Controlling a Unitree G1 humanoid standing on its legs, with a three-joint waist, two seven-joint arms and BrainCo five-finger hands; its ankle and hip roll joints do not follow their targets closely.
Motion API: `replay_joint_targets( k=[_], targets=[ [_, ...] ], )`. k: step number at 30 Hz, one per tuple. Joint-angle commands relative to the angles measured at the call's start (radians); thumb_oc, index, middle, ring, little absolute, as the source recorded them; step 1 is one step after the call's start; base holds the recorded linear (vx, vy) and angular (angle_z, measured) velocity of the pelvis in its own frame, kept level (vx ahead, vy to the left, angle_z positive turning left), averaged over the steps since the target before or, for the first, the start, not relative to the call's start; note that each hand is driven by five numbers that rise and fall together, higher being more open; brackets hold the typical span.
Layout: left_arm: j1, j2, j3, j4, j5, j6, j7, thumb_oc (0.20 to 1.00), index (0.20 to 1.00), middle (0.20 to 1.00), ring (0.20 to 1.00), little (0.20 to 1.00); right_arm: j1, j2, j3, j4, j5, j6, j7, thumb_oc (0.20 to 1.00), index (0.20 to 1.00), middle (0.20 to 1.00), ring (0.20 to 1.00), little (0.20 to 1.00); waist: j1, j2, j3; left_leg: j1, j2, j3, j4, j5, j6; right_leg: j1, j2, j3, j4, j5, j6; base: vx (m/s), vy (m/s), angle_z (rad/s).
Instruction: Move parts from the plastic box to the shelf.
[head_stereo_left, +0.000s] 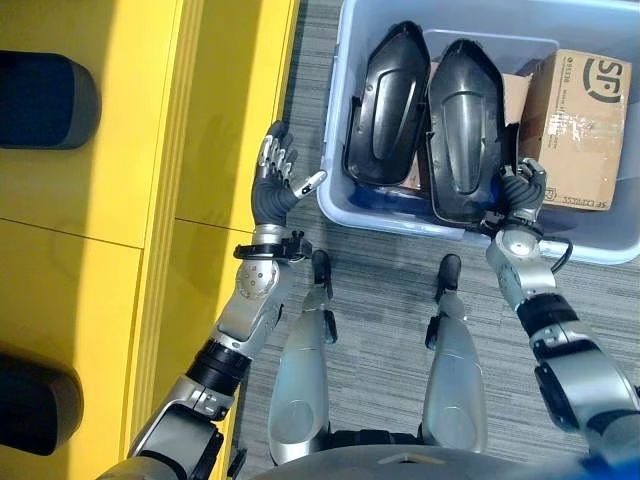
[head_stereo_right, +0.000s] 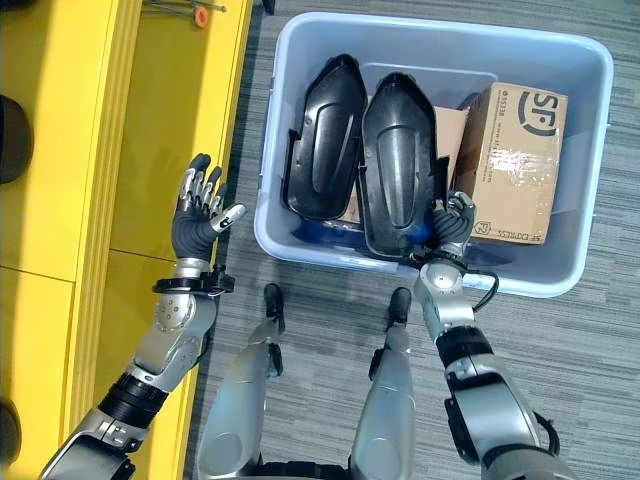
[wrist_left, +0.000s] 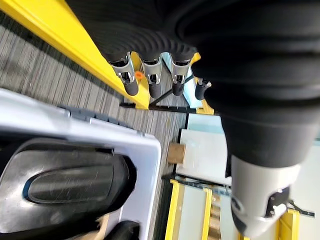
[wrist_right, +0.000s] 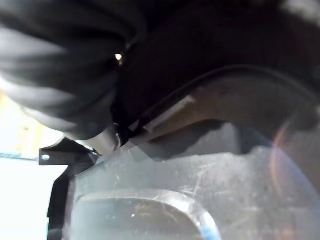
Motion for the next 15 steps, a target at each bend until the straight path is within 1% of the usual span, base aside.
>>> replay_joint_targets(
  k=[1,2,3,7,11,12,15],
  targets=[
    [0.011,0.047,0.043,-0.09,0.045,-0.058,0.008,1.0,1.0,1.0,1.0,1.0,-0.002,0.009,-0.038,-0.096,-0.052,-0.101,0.012,0.2,0.2,0.2,0.2,0.2,0.011,-0.033,-0.014,0.025,0.052,-0.042,0.082,-0.117,-0.041,0.078,-0.037,0.012,0.058,-0.061,0.001,0.0,-0.041,-0.01],
    [0.023,0.05,0.054,-0.093,0.048,-0.056,0.005,1.0,1.0,1.0,1.0,1.0,0.045,0.024,-0.054,-0.161,-0.036,-0.118,0.03,0.2,0.2,0.2,0.2,0.2,0.005,-0.039,-0.021,0.035,0.056,-0.045,0.08,-0.115,-0.043,0.087,-0.036,0.009,0.057,-0.062,0.0,0.0,0.0,0.0],
    [0.024,0.05,0.054,-0.093,0.048,-0.055,0.005,1.0,1.0,1.0,1.0,1.0,0.047,0.025,-0.054,-0.163,-0.037,-0.117,0.03,0.2,0.2,0.2,0.2,0.2,0.005,-0.039,-0.021,0.035,0.056,-0.045,0.079,-0.114,-0.043,0.087,-0.036,0.008,0.056,-0.062,0.0,0.0,0.0,0.0],
    [0.059,0.052,0.072,-0.105,0.051,-0.05,-0.006,1.0,1.0,1.0,1.0,1.0,0.14,0.046,-0.079,-0.287,-0.018,-0.139,0.065,0.2,0.2,0.2,0.2,0.2,-0.002,-0.053,-0.041,0.065,0.064,-0.051,0.058,-0.104,-0.048,0.115,-0.03,0.003,0.051,-0.066,0.0,0.01,-0.035,-0.01],
    [0.095,0.062,0.09,-0.108,0.055,-0.043,-0.024,1.0,1.0,1.0,1.0,1.0,0.212,0.052,-0.087,-0.363,-0.025,-0.141,0.093,0.2,0.2,0.2,0.2,0.2,-0.005,-0.065,-0.068,0.105,0.076,-0.054,0.029,-0.091,-0.055,0.15,-0.022,-0.005,0.037,-0.07,0.0,0.03,-0.048,0.01],
    [0.128,0.067,0.107,-0.11,0.054,-0.038,-0.044,1.0,1.0,1.0,1.0,1.0,0.262,0.052,-0.096,-0.408,-0.024,-0.141,0.115,0.2,0.2,0.2,0.2,0.2,-0.007,-0.073,-0.094,0.141,0.089,-0.06,0.004,-0.079,-0.059,0.182,-0.017,-0.01,0.023,-0.074,-0.001,0.04,-0.069,0.0],
    [0.151,0.069,0.117,-0.103,0.053,-0.033,-0.064,1.0,1.0,1.0,1.0,1.0,0.302,0.055,-0.098,-0.445,-0.007,-0.14,0.146,0.2,0.2,0.2,0.2,0.2,-0.009,-0.081,-0.122,0.17,0.098,-0.065,-0.019,-0.064,-0.061,0.209,-0.011,-0.016,0.011,-0.075,-0.003,0.02,-0.053,-0.02]
  ],
)
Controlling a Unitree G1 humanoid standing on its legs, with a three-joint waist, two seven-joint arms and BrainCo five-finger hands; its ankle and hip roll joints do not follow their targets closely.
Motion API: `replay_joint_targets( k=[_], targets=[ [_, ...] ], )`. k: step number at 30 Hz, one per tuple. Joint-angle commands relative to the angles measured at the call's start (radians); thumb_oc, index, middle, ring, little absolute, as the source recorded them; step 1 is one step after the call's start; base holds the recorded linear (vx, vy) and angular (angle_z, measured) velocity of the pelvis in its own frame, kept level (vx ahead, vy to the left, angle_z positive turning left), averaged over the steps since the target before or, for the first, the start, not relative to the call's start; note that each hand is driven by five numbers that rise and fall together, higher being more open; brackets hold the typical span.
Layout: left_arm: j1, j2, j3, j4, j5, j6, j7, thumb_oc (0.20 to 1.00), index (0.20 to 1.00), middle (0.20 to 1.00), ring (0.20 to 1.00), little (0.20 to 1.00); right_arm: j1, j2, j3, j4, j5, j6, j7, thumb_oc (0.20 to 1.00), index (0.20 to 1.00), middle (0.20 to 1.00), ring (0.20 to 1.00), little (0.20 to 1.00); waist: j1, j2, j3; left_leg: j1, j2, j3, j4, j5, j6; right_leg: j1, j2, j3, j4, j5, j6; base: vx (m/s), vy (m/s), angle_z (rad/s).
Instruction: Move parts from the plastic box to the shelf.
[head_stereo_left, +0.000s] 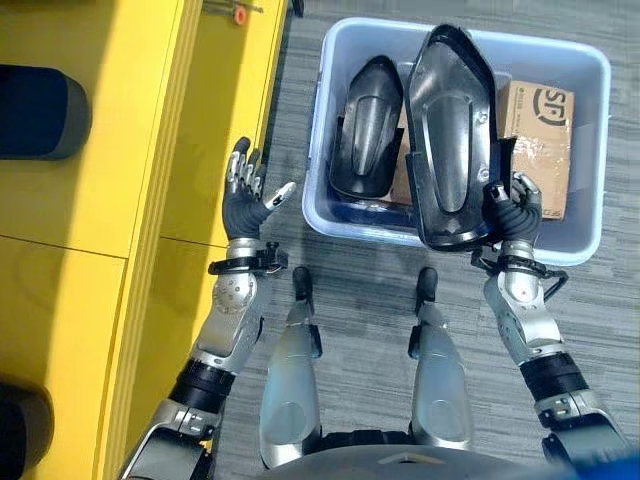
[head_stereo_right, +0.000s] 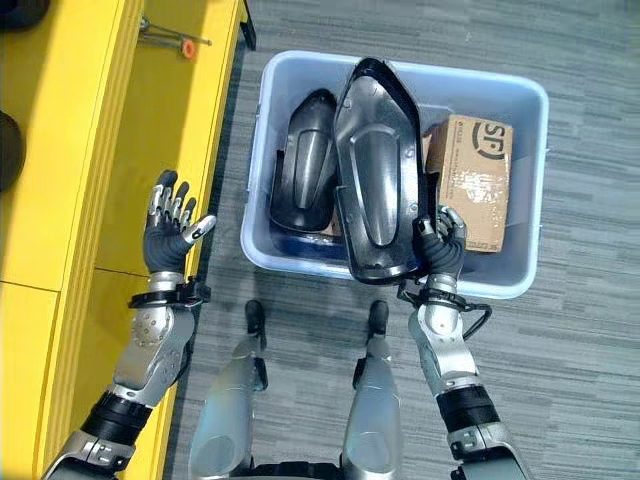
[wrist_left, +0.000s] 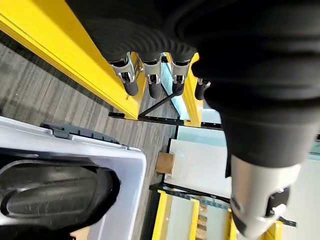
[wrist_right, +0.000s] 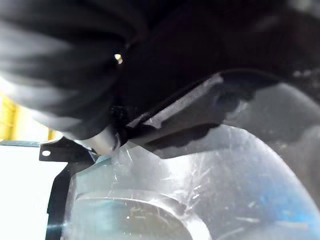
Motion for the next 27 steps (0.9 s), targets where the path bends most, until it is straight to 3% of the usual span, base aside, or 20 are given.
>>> replay_joint_targets(
  k=[1,13,18,21,27],
  targets=[
    [0.015,0.035,0.023,-0.05,0.033,-0.034,-0.039,1.0,1.0,1.0,1.0,1.0,0.005,0.018,-0.054,-0.079,0.047,-0.098,0.06,0.2,0.2,0.2,0.2,0.2,0.007,-0.005,-0.111,0.03,0.075,-0.059,0.031,-0.065,-0.046,0.065,-0.038,0.0,0.058,-0.079,0.009,0.02,-0.068,-0.01],
    [0.123,0.016,0.068,-0.04,-0.005,0.001,-0.133,1.0,1.0,1.0,1.0,1.0,0.158,0.017,-0.026,-0.259,0.156,-0.076,0.216,0.2,0.2,0.2,0.2,0.2,0.005,-0.002,-0.21,0.196,0.124,-0.064,-0.063,-0.023,-0.065,0.185,0.011,-0.014,0.105,-0.153,-0.004,0.01,-0.026,0.02],
    [0.2,-0.003,0.099,-0.034,-0.008,0.019,-0.176,1.0,1.0,1.0,1.0,1.0,0.226,0.013,-0.014,-0.289,0.191,-0.052,0.277,0.2,0.2,0.2,0.2,0.2,0.002,0.005,-0.296,0.275,0.138,-0.056,-0.113,-0.012,-0.064,0.236,0.026,-0.021,0.106,-0.169,-0.004,0.05,-0.014,0.09],
    [0.216,-0.009,0.105,-0.023,-0.004,0.022,-0.18,1.0,1.0,1.0,1.0,1.0,0.236,0.008,-0.01,-0.291,0.2,-0.047,0.292,0.2,0.2,0.2,0.2,0.2,0.001,0.008,-0.316,0.294,0.141,-0.057,-0.129,-0.007,-0.065,0.247,0.031,-0.021,0.119,-0.183,-0.006,0.02,-0.002,-0.01],
    [0.272,-0.012,0.154,-0.013,-0.013,0.017,-0.18,1.0,1.0,1.0,1.0,1.0,0.183,-0.03,0.02,-0.299,0.195,-0.047,0.318,0.2,0.2,0.2,0.2,0.2,0.017,0.007,-0.334,0.329,0.201,-0.064,-0.13,0.03,-0.067,0.211,0.104,0.003,0.244,-0.265,-0.051,-0.04,-0.105,-0.04]
  ],
)
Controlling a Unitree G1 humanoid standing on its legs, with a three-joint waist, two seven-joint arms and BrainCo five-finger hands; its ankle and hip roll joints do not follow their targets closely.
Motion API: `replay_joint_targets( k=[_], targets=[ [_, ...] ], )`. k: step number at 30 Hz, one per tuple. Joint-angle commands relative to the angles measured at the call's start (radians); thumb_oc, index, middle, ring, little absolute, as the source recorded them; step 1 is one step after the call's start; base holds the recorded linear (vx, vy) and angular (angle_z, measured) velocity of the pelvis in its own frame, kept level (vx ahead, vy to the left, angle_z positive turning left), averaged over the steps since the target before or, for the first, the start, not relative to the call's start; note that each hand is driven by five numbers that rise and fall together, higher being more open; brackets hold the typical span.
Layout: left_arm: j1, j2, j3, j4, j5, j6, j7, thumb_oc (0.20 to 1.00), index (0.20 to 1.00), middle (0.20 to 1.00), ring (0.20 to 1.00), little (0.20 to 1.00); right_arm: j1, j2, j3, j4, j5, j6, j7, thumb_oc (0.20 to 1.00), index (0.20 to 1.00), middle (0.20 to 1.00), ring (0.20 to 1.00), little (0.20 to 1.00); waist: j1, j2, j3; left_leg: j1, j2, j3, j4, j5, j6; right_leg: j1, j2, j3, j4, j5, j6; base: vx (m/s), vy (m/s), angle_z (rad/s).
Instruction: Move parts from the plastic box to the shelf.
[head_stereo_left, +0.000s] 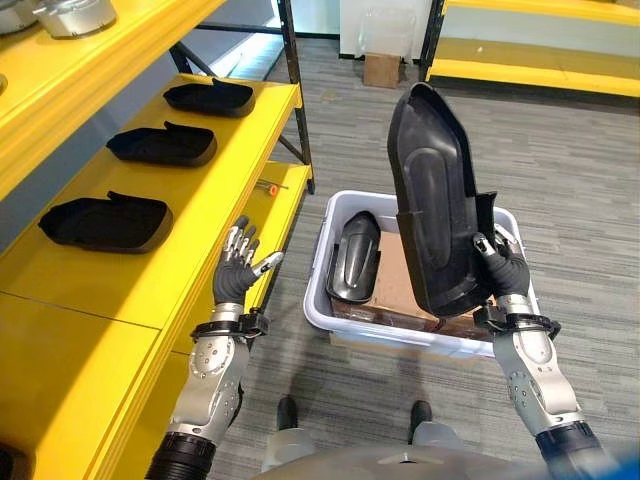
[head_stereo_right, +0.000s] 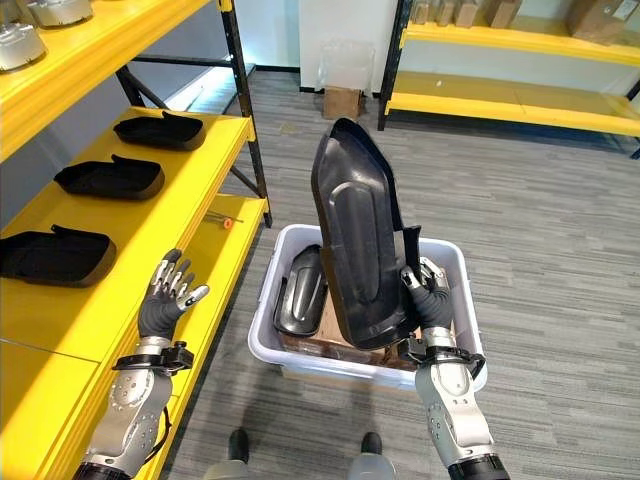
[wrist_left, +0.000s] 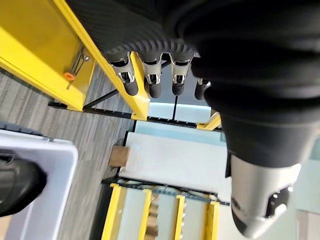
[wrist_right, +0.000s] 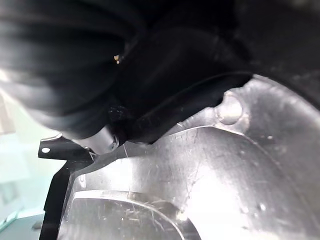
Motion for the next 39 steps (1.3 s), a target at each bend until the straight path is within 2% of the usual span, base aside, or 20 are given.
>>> replay_joint_targets(
  k=[1,2,3,5,6,10,11,12,14,19,23,27,28,29,30,31,32,33,34,39],
  targets=[
    [-0.011,0.032,0.046,-0.022,-0.002,-0.043,-0.012,1.0,1.0,1.0,1.0,1.0,-0.112,-0.032,-0.013,-0.143,0.048,-0.07,0.038,0.2,0.2,0.2,0.2,0.2,0.023,-0.015,0.022,-0.031,0.148,-0.07,0.039,0.065,-0.055,-0.051,0.063,0.039,0.196,-0.149,-0.044,-0.1,-0.181,-0.12],
    [-0.012,0.031,0.047,-0.022,-0.002,-0.043,-0.011,1.0,1.0,1.0,1.0,1.0,-0.113,-0.033,-0.012,-0.141,0.049,-0.071,0.039,0.2,0.2,0.2,0.2,0.2,0.021,-0.013,0.021,-0.035,0.15,-0.073,0.038,0.067,-0.057,-0.053,0.065,0.036,0.198,-0.15,-0.046,-0.17,-0.204,-0.07],
    [-0.012,0.032,0.038,0.002,0.028,-0.038,-0.009,1.0,1.0,1.0,1.0,1.0,-0.131,-0.048,-0.013,-0.147,0.058,-0.076,0.038,0.2,0.2,0.2,0.2,0.2,0.037,-0.009,0.032,-0.069,0.157,-0.103,0.029,0.146,-0.072,-0.053,0.092,0.022,0.19,-0.155,-0.064,-0.15,-0.149,0.03],
    [-0.026,0.026,0.027,0.022,0.011,-0.035,-0.014,1.0,1.0,1.0,1.0,1.0,-0.142,-0.069,-0.019,-0.16,0.043,-0.08,0.04,0.2,0.2,0.2,0.2,0.2,0.039,-0.017,0.056,-0.131,0.145,-0.081,0.057,0.196,-0.058,-0.046,0.086,-0.024,0.182,-0.155,-0.083,-0.22,-0.176,0.74],
    [-0.032,0.03,0.028,0.021,0.019,-0.036,-0.018,1.0,1.0,1.0,1.0,1.0,-0.147,-0.08,-0.019,-0.161,0.038,-0.081,0.039,0.2,0.2,0.2,0.2,0.2,0.032,-0.029,0.065,-0.155,0.139,-0.034,0.141,0.149,-0.036,-0.051,0.073,-0.048,0.168,-0.139,-0.094,-0.24,-0.14,1.2],
    [-0.048,0.031,0.007,0.009,0.022,-0.043,-0.039,1.0,1.0,1.0,1.0,1.0,-0.108,-0.06,-0.004,-0.169,0.074,-0.072,0.065,0.2,0.2,0.2,0.2,0.2,0.019,-0.062,0.087,-0.153,0.075,-0.034,0.422,-0.072,-0.002,-0.029,-0.001,-0.117,0.12,-0.091,-0.096,-0.16,-0.067,0.95],
    [-0.048,0.031,0.007,0.009,0.022,-0.043,-0.039,1.0,1.0,1.0,1.0,1.0,-0.108,-0.06,-0.004,-0.17,0.074,-0.072,0.065,0.2,0.2,0.2,0.2,0.2,0.017,-0.061,0.088,-0.156,0.075,-0.038,0.428,-0.075,-0.002,-0.027,-0.001,-0.119,0.12,-0.092,-0.095,-0.01,0.157,0.92],
    [-0.049,0.021,-0.006,-0.002,0.008,-0.037,-0.041,1.0,1.0,1.0,1.0,1.0,-0.072,-0.032,-0.008,-0.178,0.096,-0.065,0.061,0.2,0.2,0.2,0.2,0.2,0.005,-0.051,0.088,-0.11,0.04,-0.018,0.396,-0.175,0.009,-0.009,-0.039,-0.158,0.14,-0.084,-0.08,0.06,0.235,1.5],
    [-0.035,0.015,-0.01,-0.005,-0.007,-0.033,-0.05,1.0,1.0,1.0,1.0,1.0,-0.048,-0.025,-0.02,-0.193,0.091,-0.061,0.07,0.2,0.2,0.2,0.2,0.2,0.002,-0.039,0.075,-0.067,0.03,0.011,0.314,-0.197,0.012,0.002,-0.072,-0.18,0.161,-0.079,-0.059,0.07,0.237,1.14],
    [-0.036,0.048,-0.018,-0.019,0.005,-0.03,-0.063,1.0,1.0,1.0,1.0,1.0,-0.027,0.002,-0.042,-0.179,0.076,-0.056,0.053,0.2,0.2,0.2,0.2,0.2,0.025,-0.052,0.08,-0.123,-0.037,-0.013,0.374,-0.234,0.015,0.054,-0.181,-0.255,0.161,-0.037,-0.022,0.06,0.246,0.93],
    [-0.029,0.063,-0.009,-0.032,0.014,-0.032,-0.055,1.0,1.0,1.0,1.0,1.0,-0.036,0.021,-0.022,-0.167,0.063,-0.049,0.047,0.2,0.2,0.2,0.2,0.2,0.054,-0.069,0.082,-0.166,-0.123,-0.048,0.406,-0.262,0.042,0.076,-0.258,-0.285,0.141,0.045,0.012,0.03,0.231,0.56],
    [-0.014,0.077,-0.001,-0.039,0.065,-0.021,-0.036,1.0,1.0,1.0,1.0,1.0,-0.007,0.063,0.009,-0.152,0.074,-0.036,0.041,0.2,0.2,0.2,0.2,0.2,0.065,-0.068,0.077,-0.138,-0.232,-0.066,0.374,-0.3,0.109,0.067,-0.354,-0.275,0.239,0.2,0.04,0.12,0.341,0.7],
    [-0.015,0.08,0.001,-0.037,0.071,-0.019,-0.034,1.0,1.0,1.0,1.0,1.0,-0.009,0.067,0.016,-0.15,0.072,-0.033,0.044,0.2,0.2,0.2,0.2,0.2,0.059,-0.062,0.08,-0.124,-0.239,-0.069,0.35,-0.29,0.121,0.04,-0.342,-0.252,0.279,0.182,0.027,-0.02,0.416,0.42],
    [-0.026,0.077,0.002,-0.034,0.073,-0.024,-0.027,1.0,1.0,1.0,1.0,1.0,-0.014,0.07,0.023,-0.14,0.082,-0.033,0.052,0.2,0.2,0.2,0.2,0.2,0.036,-0.056,0.084,-0.098,-0.254,-0.078,0.278,-0.233,0.142,-0.036,-0.231,-0.177,0.339,0.118,-0.017,-0.04,0.279,0.15],
    [-0.026,0.076,0.002,-0.034,0.073,-0.024,-0.027,1.0,1.0,1.0,1.0,1.0,-0.014,0.069,0.023,-0.139,0.083,-0.033,0.052,0.2,0.2,0.2,0.2,0.2,0.04,-0.057,0.084,-0.096,-0.252,-0.073,0.274,-0.233,0.141,-0.04,-0.23,-0.171,0.344,0.115,-0.018,0.01,0.274,-0.03],
    [-0.034,0.071,0.003,-0.027,0.063,-0.029,-0.029,1.0,1.0,1.0,1.0,1.0,-0.002,0.059,0.011,-0.143,0.091,-0.033,0.067,0.2,0.2,0.2,0.2,0.2,0.001,-0.062,0.08,-0.067,-0.262,-0.105,0.218,-0.196,0.139,-0.092,-0.008,-0.056,0.336,-0.013,-0.049,0.08,0.104,-0.06],
    [-0.031,0.068,0.005,-0.021,0.07,-0.028,-0.035,1.0,1.0,1.0,1.0,1.0,0.01,0.052,0.007,-0.141,0.101,-0.033,0.077,0.2,0.2,0.2,0.2,0.2,-0.01,-0.067,0.076,-0.061,-0.27,-0.117,0.205,-0.188,0.137,-0.097,0.07,-0.016,0.304,-0.055,-0.064,0.08,0.11,-0.17],
    [-0.031,0.068,0.004,-0.021,0.07,-0.028,-0.035,1.0,1.0,1.0,1.0,1.0,0.01,0.051,0.006,-0.141,0.102,-0.034,0.078,0.2,0.2,0.2,0.2,0.2,-0.01,-0.066,0.073,-0.063,-0.268,-0.117,0.202,-0.184,0.136,-0.098,0.073,-0.017,0.299,-0.051,-0.065,0.08,0.021,0.04],
    [-0.025,0.055,0.001,-0.011,0.082,-0.028,-0.039,1.0,1.0,1.0,1.0,1.0,0.022,0.045,0.013,-0.129,0.114,-0.038,0.088,0.2,0.2,0.2,0.2,0.2,-0.031,-0.086,0.061,-0.057,-0.294,-0.143,0.181,-0.174,0.133,-0.086,0.18,0.062,0.212,-0.082,-0.093,0.05,-0.007,0.31],
    [0.009,0.024,0.013,-0.017,0.09,-0.039,-0.034,1.0,1.0,1.0,1.0,1.0,0.022,0.03,0.036,-0.119,0.126,-0.037,0.109,0.2,0.2,0.2,0.2,0.2,-0.022,-0.096,0.014,-0.053,-0.306,-0.142,0.143,-0.162,0.138,0.001,0.195,0.138,-0.027,-0.016,-0.083,0.03,-0.055,0.44]
  ],
)
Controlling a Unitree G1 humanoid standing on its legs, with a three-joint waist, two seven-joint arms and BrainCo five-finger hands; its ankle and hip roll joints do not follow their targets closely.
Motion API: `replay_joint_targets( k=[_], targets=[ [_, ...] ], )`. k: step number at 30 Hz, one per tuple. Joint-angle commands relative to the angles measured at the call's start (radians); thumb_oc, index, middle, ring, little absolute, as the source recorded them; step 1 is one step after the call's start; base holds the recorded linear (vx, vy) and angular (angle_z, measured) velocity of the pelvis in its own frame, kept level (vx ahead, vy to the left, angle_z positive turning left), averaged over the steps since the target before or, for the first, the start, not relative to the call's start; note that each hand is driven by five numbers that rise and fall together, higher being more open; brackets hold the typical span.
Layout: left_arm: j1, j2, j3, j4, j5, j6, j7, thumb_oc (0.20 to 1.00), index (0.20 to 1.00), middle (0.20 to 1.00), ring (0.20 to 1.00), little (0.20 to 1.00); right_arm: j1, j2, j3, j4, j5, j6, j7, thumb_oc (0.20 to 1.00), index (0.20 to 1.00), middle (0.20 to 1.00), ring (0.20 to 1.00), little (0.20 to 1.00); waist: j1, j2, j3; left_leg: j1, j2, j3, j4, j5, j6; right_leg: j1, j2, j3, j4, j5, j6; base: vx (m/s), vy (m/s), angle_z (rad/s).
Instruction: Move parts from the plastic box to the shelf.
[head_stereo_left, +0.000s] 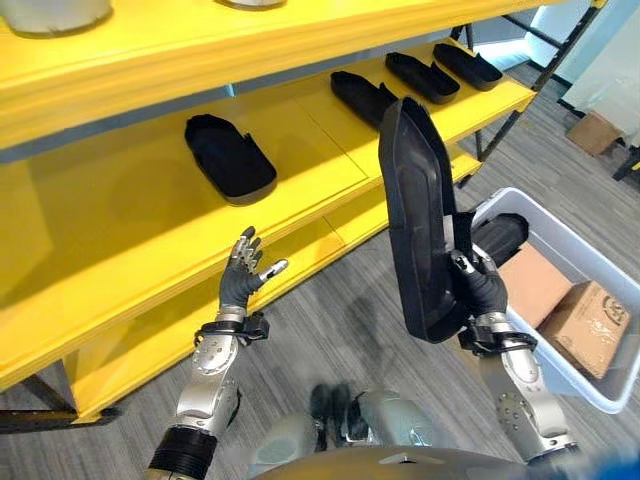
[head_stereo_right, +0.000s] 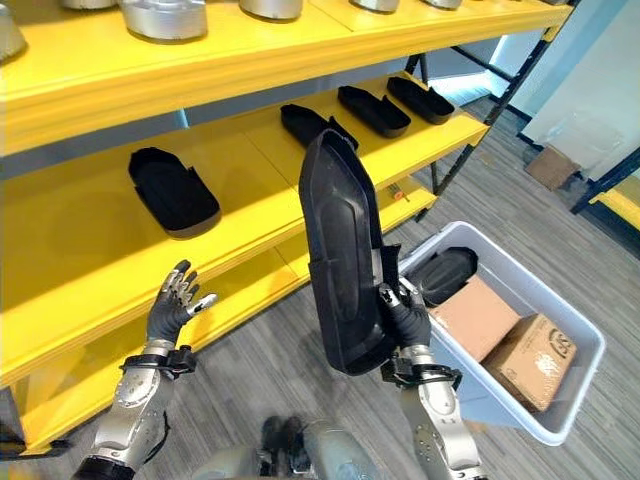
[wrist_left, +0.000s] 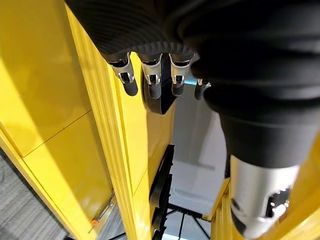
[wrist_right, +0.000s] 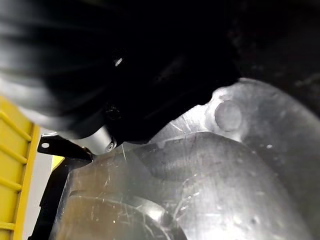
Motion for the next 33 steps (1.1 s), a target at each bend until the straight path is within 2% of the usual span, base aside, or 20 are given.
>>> replay_joint_targets(
  k=[1,4,6,7,8,9,10,11,12,14,15,16,17,18,20,21,22,24,27,33],
  targets=[
    [0.039,-0.001,0.036,-0.101,0.027,-0.06,-0.005,1.0,1.0,1.0,1.0,1.0,-0.052,-0.021,-0.01,-0.05,0.033,-0.074,0.037,0.2,0.2,0.2,0.2,0.2,0.018,0.027,-0.078,0.104,0.066,-0.068,-0.262,0.061,-0.15,0.129,0.013,-0.023,-0.206,0.078,0.107,0.05,-0.06,-0.4],
    [0.065,-0.007,0.038,-0.11,0.024,-0.06,-0.016,1.0,1.0,1.0,1.0,1.0,-0.041,-0.028,-0.02,-0.052,0.035,-0.072,0.044,0.2,0.2,0.2,0.2,0.2,0.018,0.03,-0.096,0.108,0.07,-0.063,-0.259,0.054,-0.154,0.171,0.005,-0.032,-0.269,0.091,0.107,0.05,-0.051,-0.11],
    [0.075,-0.007,0.034,-0.108,0.022,-0.059,-0.021,1.0,1.0,1.0,1.0,1.0,-0.029,-0.03,-0.029,-0.049,0.035,-0.073,0.042,0.2,0.2,0.2,0.2,0.2,0.013,0.031,-0.097,0.104,0.069,-0.07,-0.243,0.049,-0.157,0.176,0.008,-0.031,-0.264,0.084,0.1,0.02,-0.045,-0.01],
    [0.073,-0.008,0.029,-0.107,0.022,-0.058,-0.024,1.0,1.0,1.0,1.0,1.0,-0.027,-0.034,-0.033,-0.049,0.037,-0.075,0.042,0.2,0.2,0.2,0.2,0.2,0.011,0.031,-0.09,0.093,0.067,-0.071,-0.219,0.044,-0.161,0.172,0.007,-0.037,-0.252,0.08,0.096,-0.06,-0.045,0.31],
    [0.067,-0.011,0.024,-0.105,0.01,-0.059,-0.029,1.0,1.0,1.0,1.0,1.0,-0.02,-0.049,-0.046,-0.049,0.034,-0.079,0.039,0.2,0.2,0.2,0.2,0.2,0.001,0.029,-0.067,0.052,0.062,-0.049,-0.119,0.021,-0.179,0.159,-0.001,-0.059,-0.224,0.068,0.083,-0.12,-0.034,0.47],
    [0.059,-0.014,0.019,-0.101,0.003,-0.06,-0.033,1.0,1.0,1.0,1.0,1.0,-0.021,-0.058,-0.06,-0.054,0.032,-0.088,0.032,0.2,0.2,0.2,0.2,0.2,-0.018,0.023,-0.048,0.021,0.102,0.023,-0.036,-0.004,-0.188,0.154,-0.017,-0.083,-0.207,0.059,0.078,-0.15,0.003,0.63],
    [0.057,-0.012,0.017,-0.099,-0.005,-0.058,-0.042,1.0,1.0,1.0,1.0,1.0,-0.022,-0.066,-0.063,-0.053,0.032,-0.087,0.026,0.2,0.2,0.2,0.2,0.2,-0.027,0.02,-0.04,0.008,0.132,0.059,-0.02,-0.007,-0.186,0.145,-0.028,-0.092,-0.199,0.062,0.077,-0.15,0.039,0.94],
    [0.059,-0.008,0.018,-0.105,-0.01,-0.058,-0.045,1.0,1.0,1.0,1.0,1.0,-0.023,-0.069,-0.061,-0.055,0.033,-0.086,0.024,0.2,0.2,0.2,0.2,0.2,-0.031,0.007,-0.03,0.001,0.185,0.092,0.018,-0.016,-0.188,0.141,-0.048,-0.093,-0.19,0.066,0.078,-0.1,0.063,1.34],
    [0.072,-0.004,0.029,-0.112,-0.013,-0.06,-0.045,1.0,1.0,1.0,1.0,1.0,-0.018,-0.071,-0.06,-0.056,0.03,-0.082,0.025,0.2,0.2,0.2,0.2,0.2,-0.024,0.005,-0.024,0.009,0.224,0.082,0.036,-0.03,-0.193,0.139,-0.051,-0.09,-0.178,0.062,0.083,-0.06,0.055,1.11],
    [0.088,-0.001,0.04,-0.122,-0.015,-0.062,-0.043,1.0,1.0,1.0,1.0,1.0,-0.002,-0.071,-0.067,-0.059,0.026,-0.077,0.032,0.2,0.2,0.2,0.2,0.2,-0.03,0.003,-0.031,0.032,0.318,0.07,0.001,0.003,-0.203,0.13,-0.076,-0.098,-0.16,0.054,0.095,0.01,0.091,0.17],
    [0.092,-0.002,0.044,-0.127,-0.017,-0.061,-0.039,1.0,1.0,1.0,1.0,1.0,0.008,-0.073,-0.068,-0.057,0.025,-0.077,0.033,0.2,0.2,0.2,0.2,0.2,-0.038,0.014,-0.037,0.057,0.396,0.069,-0.058,0.064,-0.226,0.114,-0.089,-0.111,-0.131,0.041,0.099,0.04,0.165,-0.14],
    [0.091,-0.003,0.045,-0.125,-0.019,-0.062,-0.039,1.0,1.0,1.0,1.0,1.0,0.017,-0.073,-0.071,-0.055,0.025,-0.076,0.031,0.2,0.2,0.2,0.2,0.2,-0.042,0.028,-0.042,0.077,0.44,0.066,-0.114,0.114,-0.238,0.099,-0.096,-0.119,-0.11,0.029,0.104,0.06,0.404,0.22],
    [0.071,-0.01,0.039,-0.117,-0.015,-0.063,-0.022,1.0,1.0,1.0,1.0,1.0,0.017,-0.081,-0.071,-0.043,0.026,-0.077,0.013,0.2,0.2,0.2,0.2,0.2,-0.043,0.072,-0.042,0.1,0.539,0.027,-0.26,0.287,-0.29,0.051,-0.125,-0.123,-0.027,-0.002,0.126,0.06,0.397,0.34],
    [0.07,-0.009,0.042,-0.116,-0.019,-0.061,-0.028,1.0,1.0,1.0,1.0,1.0,0.013,-0.082,-0.071,-0.044,0.023,-0.074,0.012,0.2,0.2,0.2,0.2,0.2,-0.04,0.082,-0.039,0.121,0.513,0.01,-0.273,0.236,-0.291,0.044,-0.132,-0.119,-0.004,-0.017,0.137,0.04,0.323,0.63],
    [0.071,-0.01,0.043,-0.118,-0.023,-0.06,-0.034,1.0,1.0,1.0,1.0,1.0,0.012,-0.083,-0.071,-0.043,0.022,-0.073,0.018,0.2,0.2,0.2,0.2,0.2,-0.043,0.092,-0.046,0.126,0.511,0.031,-0.291,0.22,-0.305,0.039,-0.136,-0.123,0.003,-0.01,0.141,0.02,0.11,0.37],
    [0.073,-0.01,0.044,-0.12,-0.021,-0.061,-0.038,1.0,1.0,1.0,1.0,1.0,0.017,-0.083,-0.08,-0.051,0.021,-0.077,0.019,0.2,0.2,0.2,0.2,0.2,-0.054,0.102,-0.048,0.13,0.512,0.082,-0.301,0.207,-0.318,0.045,-0.151,-0.133,0.011,-0.011,0.144,0.09,0.266,0.55],
    [0.082,0.002,0.048,-0.122,-0.018,-0.06,-0.047,1.0,1.0,1.0,1.0,1.0,0.022,-0.078,-0.083,-0.05,0.015,-0.072,0.019,0.2,0.2,0.2,0.2,0.2,-0.045,0.104,-0.042,0.138,0.486,0.067,-0.278,0.175,-0.321,0.05,-0.165,-0.129,0.014,-0.003,0.149,0.14,0.367,0.44],
    [0.1,0.035,0.081,-0.138,-0.003,-0.059,-0.049,1.0,1.0,1.0,1.0,1.0,0.011,-0.061,-0.074,-0.048,0.009,-0.058,0.034,0.2,0.2,0.2,0.2,0.2,-0.017,0.08,-0.025,0.13,0.429,0.072,-0.238,0.12,-0.31,0.09,-0.221,-0.145,-0.003,0.018,0.186,0.13,0.341,0.24],
    [0.096,0.04,0.088,-0.146,-0.005,-0.058,-0.039,1.0,1.0,1.0,1.0,1.0,-0.035,-0.057,-0.036,-0.039,0.021,-0.044,0.044,0.2,0.2,0.2,0.2,0.2,0.019,0.054,-0.01,0.082,0.39,0.048,-0.187,0.091,-0.302,0.112,-0.252,-0.171,-0.024,0.019,0.197,0.06,0.12,0.33],
    [0.054,0.055,0.074,-0.157,-0.008,-0.049,-0.014,1.0,1.0,1.0,1.0,1.0,-0.215,-0.052,0.082,-0.012,0.014,-0.033,0.038,0.2,0.2,0.2,0.2,0.2,0.074,0.035,0.039,0.032,0.355,0.016,-0.163,0.084,-0.291,0.117,-0.272,-0.2,-0.036,0.028,0.198,0.0,-0.004,0.31]
  ],
)
